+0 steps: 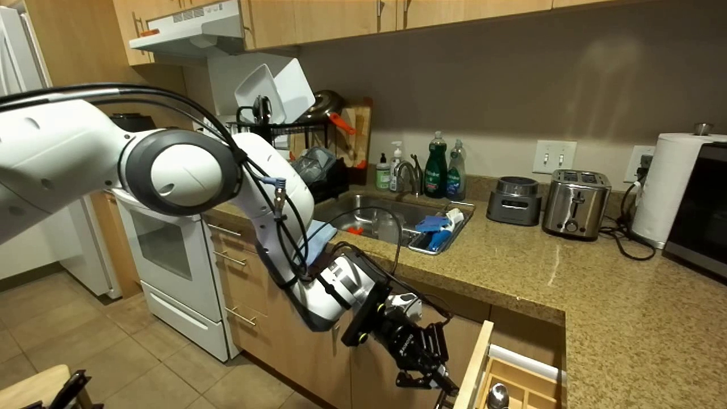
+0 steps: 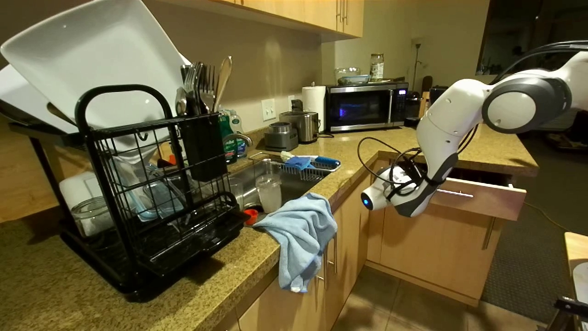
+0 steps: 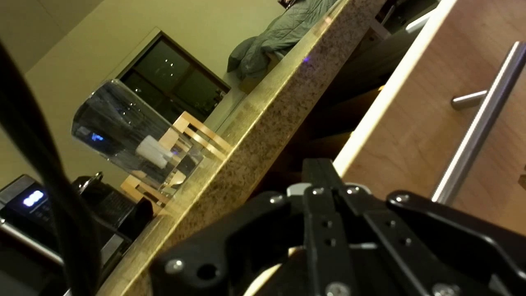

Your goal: Close the drawer

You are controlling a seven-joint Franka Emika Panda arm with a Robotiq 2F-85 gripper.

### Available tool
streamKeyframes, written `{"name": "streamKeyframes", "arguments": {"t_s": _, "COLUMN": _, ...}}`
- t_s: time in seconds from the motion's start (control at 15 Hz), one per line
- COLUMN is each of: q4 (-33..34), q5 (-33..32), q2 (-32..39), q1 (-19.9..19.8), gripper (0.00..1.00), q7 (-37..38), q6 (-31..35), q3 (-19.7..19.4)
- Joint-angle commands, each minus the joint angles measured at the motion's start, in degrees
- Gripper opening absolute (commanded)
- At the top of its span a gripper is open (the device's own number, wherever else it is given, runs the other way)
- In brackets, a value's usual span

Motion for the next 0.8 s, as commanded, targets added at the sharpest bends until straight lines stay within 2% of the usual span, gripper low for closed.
{"name": "streamKeyframes", "arguments": {"t_s": 0.0, "q4": -10.14, "q5": -2.48, "q2": -6.56, "q1": 2.54, "gripper": 0.0, "q7": 1.85, "q6": 4.55, "q3": 2.1}}
{"name": "streamKeyframes", "arguments": {"t_s": 0.4, "q4": -20.4, "q5": -9.0, "q2": -12.55, "q1": 6.71, "gripper": 0.0, "q7": 1.04, "q6": 8.2, "q3": 4.69}}
{"name": "streamKeyframes", "arguments": {"t_s": 0.73, "q4": -22.81, "q5": -15.12, "q2": -13.17, "q1": 7.29, "gripper": 0.0, "q7": 0.28, "q6": 6.47, "q3": 4.82}}
